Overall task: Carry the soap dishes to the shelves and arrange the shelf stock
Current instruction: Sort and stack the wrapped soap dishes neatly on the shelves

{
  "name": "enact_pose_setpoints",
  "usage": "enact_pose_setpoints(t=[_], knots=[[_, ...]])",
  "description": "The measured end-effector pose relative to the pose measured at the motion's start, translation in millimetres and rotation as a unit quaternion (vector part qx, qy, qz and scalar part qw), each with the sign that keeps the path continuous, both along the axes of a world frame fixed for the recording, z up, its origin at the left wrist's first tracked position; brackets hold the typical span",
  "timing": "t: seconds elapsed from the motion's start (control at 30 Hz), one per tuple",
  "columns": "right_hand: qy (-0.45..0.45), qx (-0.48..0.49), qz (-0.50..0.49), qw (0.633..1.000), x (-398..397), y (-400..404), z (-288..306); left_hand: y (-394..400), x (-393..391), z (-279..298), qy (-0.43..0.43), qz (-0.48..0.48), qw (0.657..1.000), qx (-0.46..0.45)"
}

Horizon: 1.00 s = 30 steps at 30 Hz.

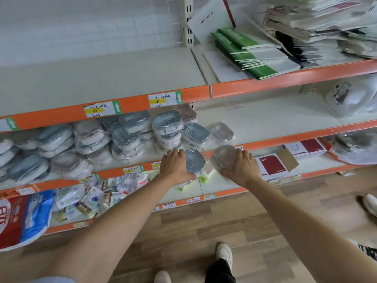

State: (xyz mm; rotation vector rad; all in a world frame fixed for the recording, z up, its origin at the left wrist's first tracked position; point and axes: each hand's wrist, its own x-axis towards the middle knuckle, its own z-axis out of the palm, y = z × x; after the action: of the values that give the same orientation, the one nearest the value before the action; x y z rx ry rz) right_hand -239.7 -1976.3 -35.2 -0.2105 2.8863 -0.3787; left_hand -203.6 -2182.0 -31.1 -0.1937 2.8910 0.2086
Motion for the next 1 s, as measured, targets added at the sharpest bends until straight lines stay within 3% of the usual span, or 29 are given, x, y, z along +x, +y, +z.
enact_pose_setpoints(t=[0.37,0.5,0.73,1.0], knots=[[-0.038,-0.005,0.027,0.999,-83,53,-38,68,-61,-36,-0.027,0.079,0.997,0.006],[-0.036,-0.024,0.011,0.999,-102,44,-58,65,-77,-51,0.006,0.125,0.992,0.017],[0.042,-0.027,0.005,0.999,-158,31,-99,47,-141,-73,0.116,0.18,0.976,0.043],[0.116,-0.051,0.01,0.992,-222,10,-138,41,-201,-97,0.152,0.159,0.975,-0.027]])
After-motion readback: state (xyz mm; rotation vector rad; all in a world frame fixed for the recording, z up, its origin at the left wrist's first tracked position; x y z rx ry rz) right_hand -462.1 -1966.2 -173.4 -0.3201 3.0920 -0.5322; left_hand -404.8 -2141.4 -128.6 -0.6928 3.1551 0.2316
